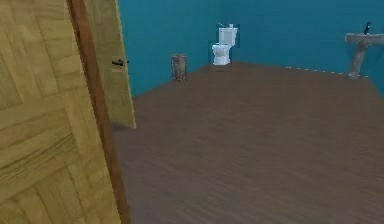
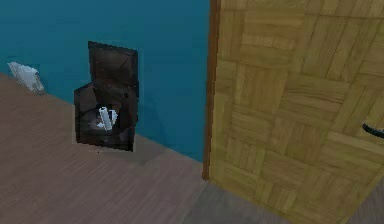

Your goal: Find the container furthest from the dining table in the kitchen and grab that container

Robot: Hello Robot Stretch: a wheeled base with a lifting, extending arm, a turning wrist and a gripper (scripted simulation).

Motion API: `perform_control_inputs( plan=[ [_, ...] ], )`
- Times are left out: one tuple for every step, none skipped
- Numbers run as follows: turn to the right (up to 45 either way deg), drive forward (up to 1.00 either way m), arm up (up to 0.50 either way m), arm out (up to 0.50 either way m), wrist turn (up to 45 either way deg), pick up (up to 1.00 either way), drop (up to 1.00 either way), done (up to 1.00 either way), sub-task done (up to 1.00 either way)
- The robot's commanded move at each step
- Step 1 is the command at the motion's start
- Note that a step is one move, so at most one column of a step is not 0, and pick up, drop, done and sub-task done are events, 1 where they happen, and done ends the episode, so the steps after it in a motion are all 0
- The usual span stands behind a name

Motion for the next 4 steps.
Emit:
perform_control_inputs(
  plan=[
    [3.0, 0.0, 0.0, 0.0, 0.0, 0.0, 0.0, 0.0, 0.0],
    [0.0, 1.0, 0.0, 0.0, 0.0, 0.0, 0.0, 0.0, 0.0],
    [9.0, 0.0, 0.0, 0.0, 0.0, 0.0, 0.0, 0.0, 0.0],
    [0.0, 0.1, 0.0, 0.0, 0.0, 0.0, 0.0, 0.0, 0.0]
  ],
)
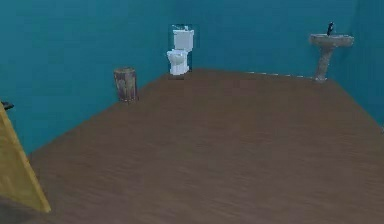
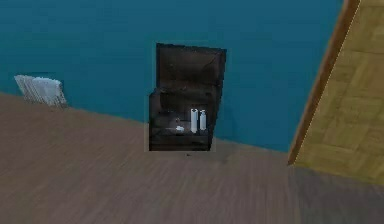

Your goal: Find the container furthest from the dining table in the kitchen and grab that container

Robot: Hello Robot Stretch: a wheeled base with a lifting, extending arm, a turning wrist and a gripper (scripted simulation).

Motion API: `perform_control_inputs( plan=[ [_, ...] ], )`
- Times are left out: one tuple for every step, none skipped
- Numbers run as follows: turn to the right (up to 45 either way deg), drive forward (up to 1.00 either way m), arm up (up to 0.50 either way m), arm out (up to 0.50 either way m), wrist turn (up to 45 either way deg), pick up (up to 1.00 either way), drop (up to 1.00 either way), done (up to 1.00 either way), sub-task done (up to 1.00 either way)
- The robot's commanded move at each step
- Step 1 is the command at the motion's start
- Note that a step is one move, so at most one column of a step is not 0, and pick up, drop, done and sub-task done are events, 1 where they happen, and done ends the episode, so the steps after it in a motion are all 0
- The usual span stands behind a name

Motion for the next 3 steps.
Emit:
perform_control_inputs(
  plan=[
    [-45.0, 0.0, 0.0, 0.0, 0.0, 0.0, 0.0, 0.0, 0.0],
    [-24.0, 0.0, 0.0, 0.0, 0.0, 0.0, 0.0, 0.0, 0.0],
    [0.0, 1.0, 0.0, 0.0, 0.0, 0.0, 0.0, 0.0, 0.0]
  ],
)
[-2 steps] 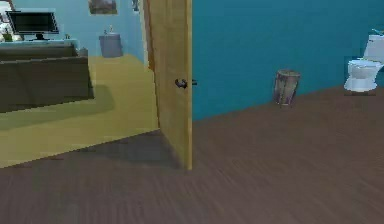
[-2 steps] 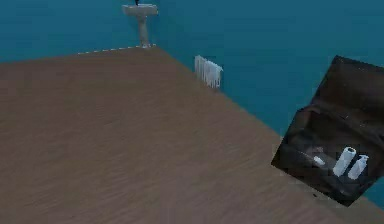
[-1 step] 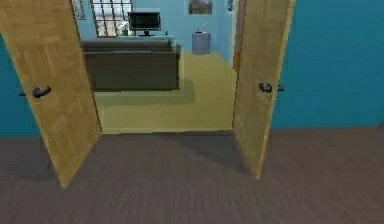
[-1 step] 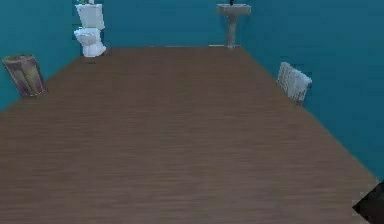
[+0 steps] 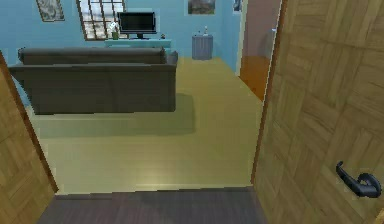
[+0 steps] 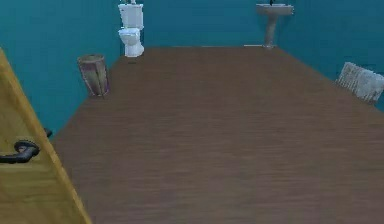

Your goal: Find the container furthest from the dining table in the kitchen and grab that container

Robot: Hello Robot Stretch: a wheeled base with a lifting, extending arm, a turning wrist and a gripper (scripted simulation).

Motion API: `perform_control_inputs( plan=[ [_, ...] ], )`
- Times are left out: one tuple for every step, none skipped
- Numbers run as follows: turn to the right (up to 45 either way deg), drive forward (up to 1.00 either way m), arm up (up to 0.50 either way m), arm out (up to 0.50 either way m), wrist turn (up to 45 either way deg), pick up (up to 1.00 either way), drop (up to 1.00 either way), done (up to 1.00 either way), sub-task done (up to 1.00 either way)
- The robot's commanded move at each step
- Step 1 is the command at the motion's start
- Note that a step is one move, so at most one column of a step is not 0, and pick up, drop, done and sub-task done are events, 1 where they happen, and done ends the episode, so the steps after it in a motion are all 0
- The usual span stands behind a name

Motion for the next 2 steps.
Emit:
perform_control_inputs(
  plan=[
    [-6.0, 0.0, 0.0, 0.0, 0.0, 0.0, 0.0, 0.0, 0.0],
    [0.0, 0.85, 0.0, 0.0, 0.0, 0.0, 0.0, 0.0, 0.0]
  ],
)
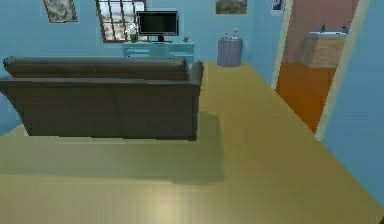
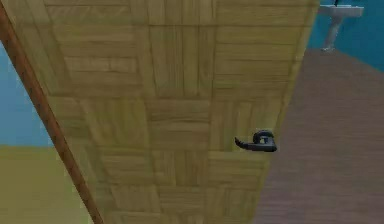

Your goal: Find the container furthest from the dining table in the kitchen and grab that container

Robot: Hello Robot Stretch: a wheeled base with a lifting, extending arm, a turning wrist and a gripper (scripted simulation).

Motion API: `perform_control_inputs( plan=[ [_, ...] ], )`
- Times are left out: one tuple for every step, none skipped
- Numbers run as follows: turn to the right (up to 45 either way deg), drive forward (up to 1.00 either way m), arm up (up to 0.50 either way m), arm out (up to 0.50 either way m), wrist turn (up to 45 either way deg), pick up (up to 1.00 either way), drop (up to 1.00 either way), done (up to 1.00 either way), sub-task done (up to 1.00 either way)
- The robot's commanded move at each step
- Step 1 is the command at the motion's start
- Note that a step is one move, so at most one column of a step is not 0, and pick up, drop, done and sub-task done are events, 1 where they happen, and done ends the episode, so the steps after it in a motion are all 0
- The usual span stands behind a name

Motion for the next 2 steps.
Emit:
perform_control_inputs(
  plan=[
    [24.0, 0.0, 0.0, 0.0, 0.0, 0.0, 0.0, 0.0, 0.0],
    [3.0, 0.0, 0.0, 0.0, 0.0, 0.0, 0.0, 0.0, 0.0]
  ],
)
